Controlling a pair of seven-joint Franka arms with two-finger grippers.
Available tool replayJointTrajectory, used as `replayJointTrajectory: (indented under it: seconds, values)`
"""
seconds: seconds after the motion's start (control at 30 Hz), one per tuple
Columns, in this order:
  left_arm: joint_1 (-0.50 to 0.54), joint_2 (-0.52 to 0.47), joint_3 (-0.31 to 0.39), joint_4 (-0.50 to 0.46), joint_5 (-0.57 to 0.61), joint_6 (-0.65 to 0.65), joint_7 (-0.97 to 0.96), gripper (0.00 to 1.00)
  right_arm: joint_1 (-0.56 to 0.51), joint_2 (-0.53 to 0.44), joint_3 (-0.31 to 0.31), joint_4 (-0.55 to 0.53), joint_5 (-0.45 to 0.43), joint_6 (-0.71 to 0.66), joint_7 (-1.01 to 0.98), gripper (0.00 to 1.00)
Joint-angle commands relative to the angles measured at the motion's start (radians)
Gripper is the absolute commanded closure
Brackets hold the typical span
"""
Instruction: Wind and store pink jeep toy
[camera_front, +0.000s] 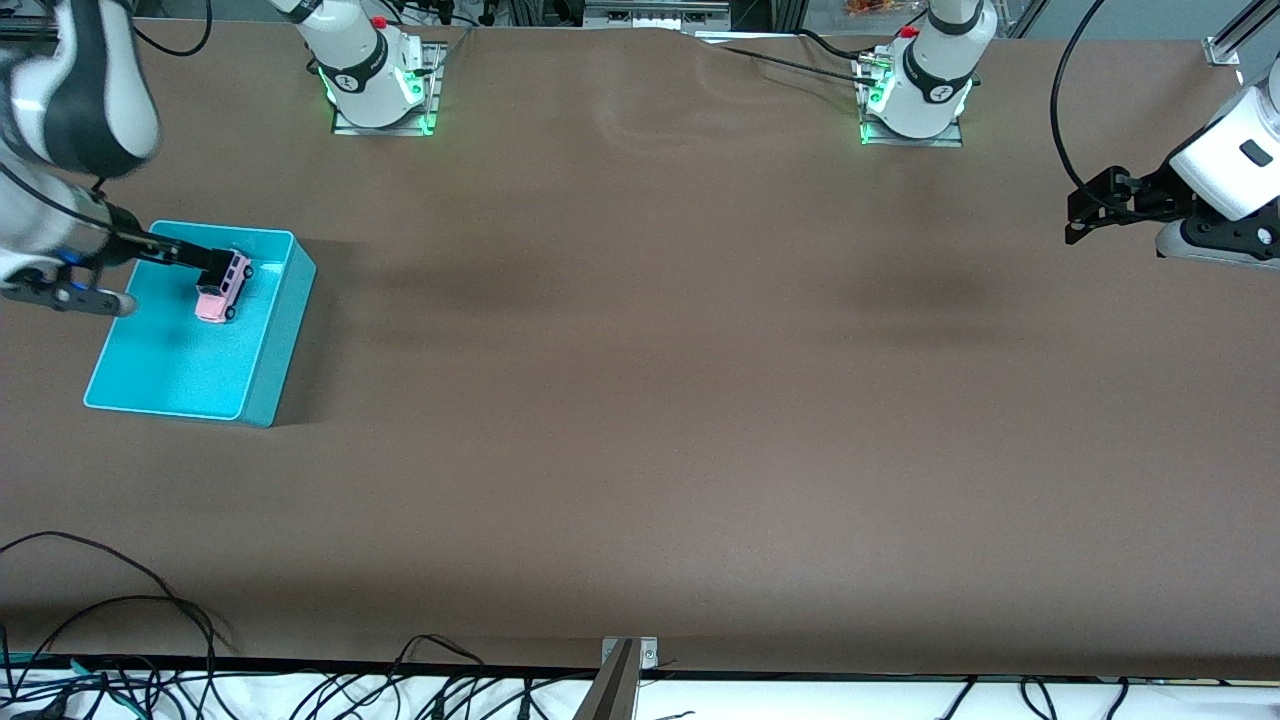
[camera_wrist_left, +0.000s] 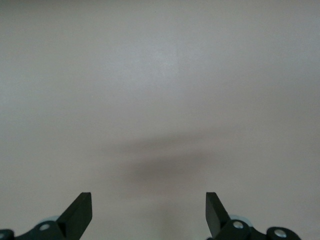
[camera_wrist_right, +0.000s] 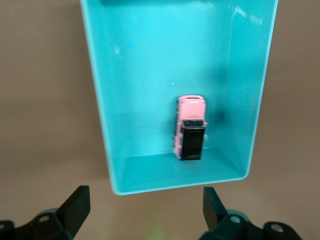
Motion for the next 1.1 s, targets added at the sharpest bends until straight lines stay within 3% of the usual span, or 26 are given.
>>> replayJointTrajectory:
  seconds: [0.0, 0.27, 0.43, 0.5, 0.57, 0.9, 1.07]
  values:
    - [0.004, 0.011, 0.003, 0.03, -0.016, -0.023, 0.03, 0.0, -0.005, -0.04, 0.002, 0.159, 0.107, -0.132, 0.05, 0.0]
    - [0.006, 0.011, 0.003, 0.03, -0.016, -0.023, 0.03, 0.0, -0.008, -0.003, 0.022, 0.372, 0.19, -0.284, 0.125, 0.0]
    - [0.007, 0.011, 0.005, 0.028, -0.015, -0.023, 0.027, 0.0, -0.094, 0.047, 0.181, 0.476, 0.183, -0.326, 0.179, 0.0]
    - [0.01, 0.011, 0.005, 0.028, -0.015, -0.024, 0.027, 0.0, -0.147, 0.057, 0.265, 0.495, 0.176, -0.326, 0.182, 0.0]
    - [0.012, 0.012, 0.005, 0.03, -0.015, -0.023, 0.028, 0.0, -0.178, 0.057, 0.312, 0.497, 0.164, -0.321, 0.175, 0.0]
    - [0.01, 0.012, 0.005, 0.028, -0.015, -0.024, 0.031, 0.0, -0.171, 0.052, 0.306, 0.483, 0.122, -0.265, 0.086, 0.0]
    - [0.01, 0.012, 0.005, 0.028, -0.015, -0.024, 0.03, 0.0, -0.037, 0.052, 0.165, 0.467, 0.124, -0.238, 0.058, 0.0]
